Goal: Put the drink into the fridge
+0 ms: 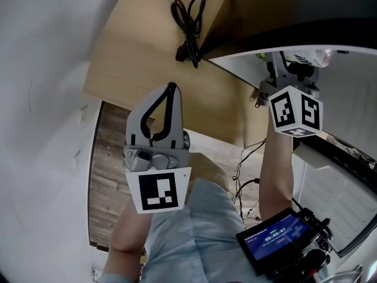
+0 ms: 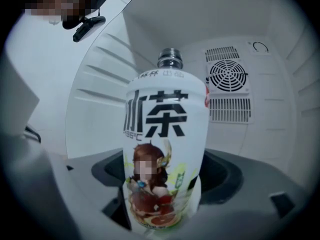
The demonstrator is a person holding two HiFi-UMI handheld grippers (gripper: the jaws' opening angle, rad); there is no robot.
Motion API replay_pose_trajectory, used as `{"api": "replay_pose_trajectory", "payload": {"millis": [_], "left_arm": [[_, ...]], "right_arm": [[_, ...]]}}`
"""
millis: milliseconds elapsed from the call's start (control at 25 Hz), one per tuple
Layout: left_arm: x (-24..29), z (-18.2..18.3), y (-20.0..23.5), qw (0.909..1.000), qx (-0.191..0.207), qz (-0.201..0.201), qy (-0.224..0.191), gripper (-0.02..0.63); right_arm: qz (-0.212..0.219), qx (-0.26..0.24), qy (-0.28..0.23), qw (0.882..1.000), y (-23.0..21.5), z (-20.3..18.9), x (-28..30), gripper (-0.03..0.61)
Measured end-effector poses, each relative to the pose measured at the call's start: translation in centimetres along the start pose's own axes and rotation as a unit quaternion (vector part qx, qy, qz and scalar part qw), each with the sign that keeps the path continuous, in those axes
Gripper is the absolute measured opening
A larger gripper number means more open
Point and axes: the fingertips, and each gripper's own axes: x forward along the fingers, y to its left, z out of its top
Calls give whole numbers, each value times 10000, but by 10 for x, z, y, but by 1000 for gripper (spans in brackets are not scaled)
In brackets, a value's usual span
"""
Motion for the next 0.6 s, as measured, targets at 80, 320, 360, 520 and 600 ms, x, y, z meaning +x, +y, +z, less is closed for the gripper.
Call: {"api": "replay_pose_trajectory", "payload": {"millis": [80, 320, 360, 520, 600], "left_arm": [[0, -3, 2, 10000, -15, 49, 27, 9], [-6, 0, 6, 9999, -27, 147, 21, 8], [-7, 1, 6, 9999, -19, 167, 7, 9], [-15, 7, 1, 9998, 47, 199, -47, 8], [-21, 13, -2, 9996, 117, 227, -117, 9]], "right_arm": [[12, 31, -27, 10000, -2, -1, 7, 408], [127, 104, 28, 9999, -2, -4, 11, 441], [129, 158, 61, 9998, -3, -6, 11, 460], [64, 208, 94, 9997, -5, -7, -4, 482], [74, 221, 78, 9997, -2, -7, -18, 482]]}}
